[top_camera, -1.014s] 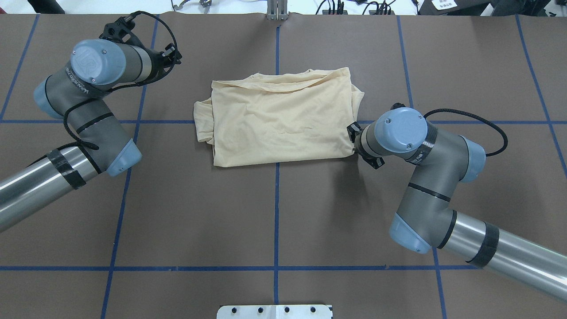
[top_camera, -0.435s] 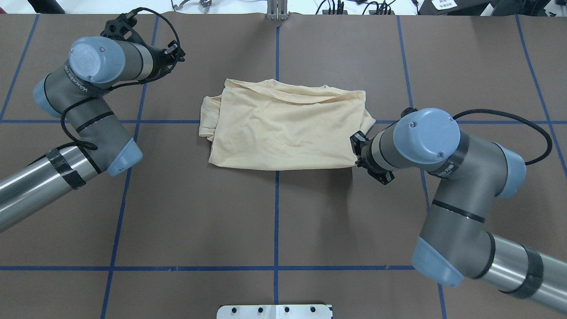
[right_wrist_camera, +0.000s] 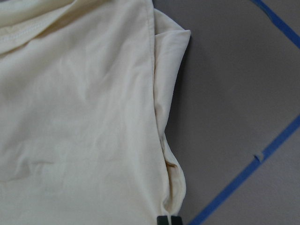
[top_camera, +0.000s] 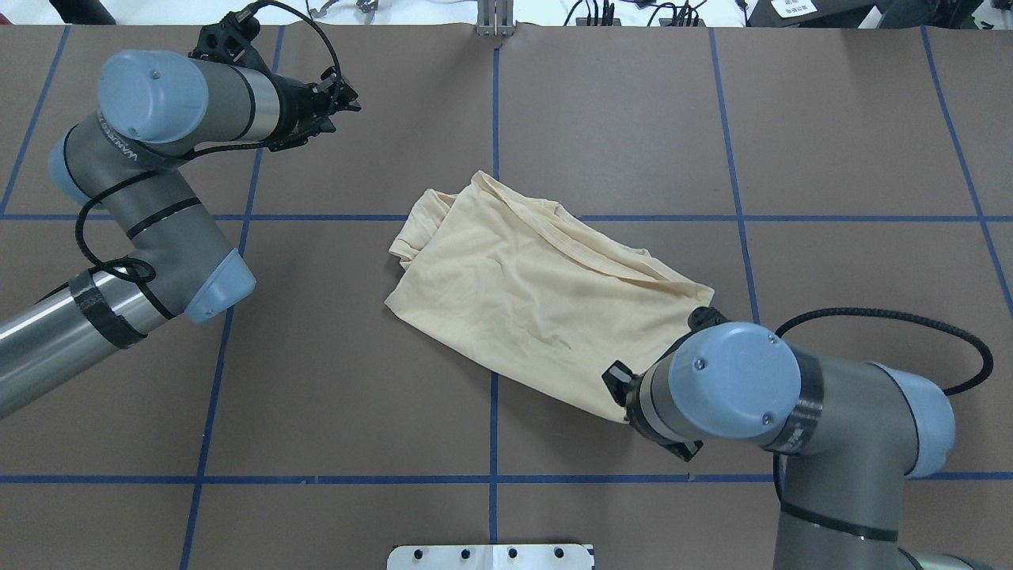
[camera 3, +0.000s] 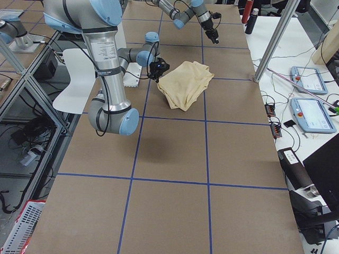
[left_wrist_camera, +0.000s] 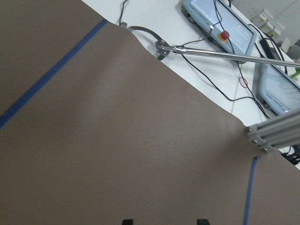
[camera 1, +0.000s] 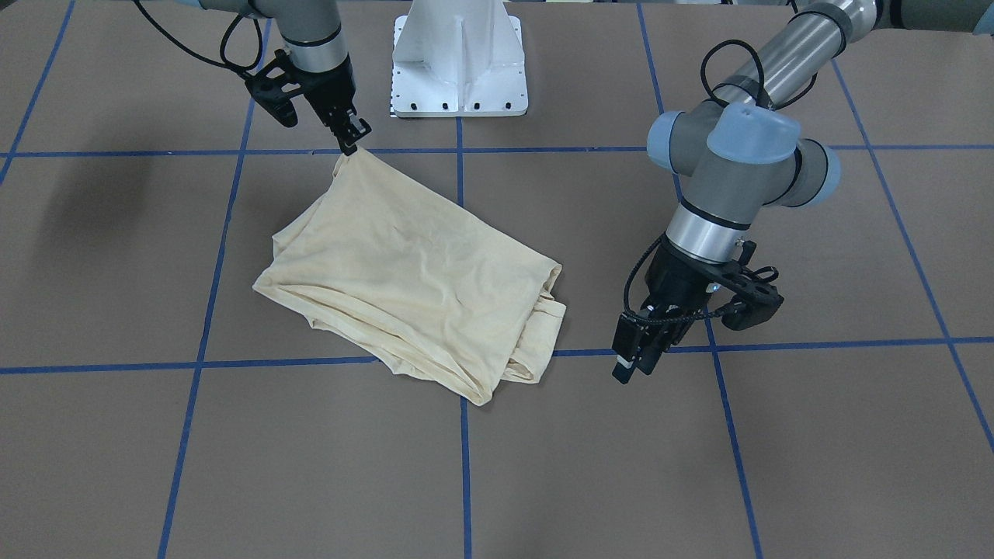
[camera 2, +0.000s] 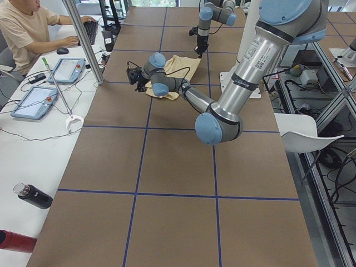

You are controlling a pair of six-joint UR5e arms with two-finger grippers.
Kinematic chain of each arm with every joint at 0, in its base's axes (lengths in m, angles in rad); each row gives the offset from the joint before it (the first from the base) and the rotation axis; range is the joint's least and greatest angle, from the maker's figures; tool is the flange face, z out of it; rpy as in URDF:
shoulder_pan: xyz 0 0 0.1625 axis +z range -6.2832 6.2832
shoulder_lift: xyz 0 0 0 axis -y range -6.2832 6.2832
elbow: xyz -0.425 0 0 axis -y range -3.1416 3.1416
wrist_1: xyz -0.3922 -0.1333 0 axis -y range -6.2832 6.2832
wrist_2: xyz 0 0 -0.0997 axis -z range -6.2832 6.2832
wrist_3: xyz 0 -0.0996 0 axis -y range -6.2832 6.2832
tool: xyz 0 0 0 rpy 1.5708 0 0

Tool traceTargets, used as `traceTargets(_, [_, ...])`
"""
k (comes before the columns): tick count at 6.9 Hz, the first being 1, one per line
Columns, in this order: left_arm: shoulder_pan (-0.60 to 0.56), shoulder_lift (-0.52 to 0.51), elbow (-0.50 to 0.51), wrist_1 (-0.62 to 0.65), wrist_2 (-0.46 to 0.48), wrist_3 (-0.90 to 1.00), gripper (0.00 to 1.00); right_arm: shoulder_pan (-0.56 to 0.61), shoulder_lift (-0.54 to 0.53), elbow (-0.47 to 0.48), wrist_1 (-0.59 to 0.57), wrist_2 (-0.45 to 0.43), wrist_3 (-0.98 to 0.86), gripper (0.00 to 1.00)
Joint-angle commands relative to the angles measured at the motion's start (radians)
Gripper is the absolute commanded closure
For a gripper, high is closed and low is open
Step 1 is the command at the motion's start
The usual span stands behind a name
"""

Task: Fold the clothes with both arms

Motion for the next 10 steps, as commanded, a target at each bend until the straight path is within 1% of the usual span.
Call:
traceTargets(1, [0.058, 0.025, -0.086, 0.014, -0.085, -0.012, 0.35, -0.112, -0.003, 0.018, -0.022, -0.004, 0.007, 0.69])
traceTargets(2, [0.102, 0.040, -0.118, 0.060, -0.077, -0.015, 0.06, -0.135, -0.007, 0.020, -0.022, -0.033, 0.008, 0.01])
traceTargets(3, [0.155, 0.046, -0.170, 0.167, -0.073, -0.017, 0.01, -0.133, -0.006, 0.027, -0.022, -0.035, 0.007, 0.00])
traceTargets(4, [0.223, 0.038, -0.216, 0.329, -0.005, -0.017, 0.06, -0.094, -0.003, 0.070, -0.022, -0.033, 0.007, 0.00])
traceTargets(5, [0.276, 0.047, -0.234, 0.397, 0.061, -0.015, 0.11, -0.028, 0.020, 0.072, -0.022, -0.026, -0.004, 0.00])
traceTargets(6, [0.325, 0.051, -0.220, 0.424, 0.098, -0.015, 0.14, 0.035, 0.035, 0.066, -0.013, -0.023, -0.024, 0.00])
traceTargets(7, [0.356, 0.049, -0.206, 0.430, 0.120, -0.011, 0.19, 0.084, 0.061, 0.061, -0.012, -0.027, -0.091, 0.00])
traceTargets(9, [0.364, 0.051, -0.192, 0.430, 0.158, -0.003, 0.26, 0.133, 0.075, 0.020, -0.004, -0.026, -0.130, 0.00])
traceTargets(10, [0.371, 0.049, -0.189, 0.429, 0.158, -0.003, 0.32, 0.138, 0.086, -0.006, -0.001, -0.026, -0.136, 0.00])
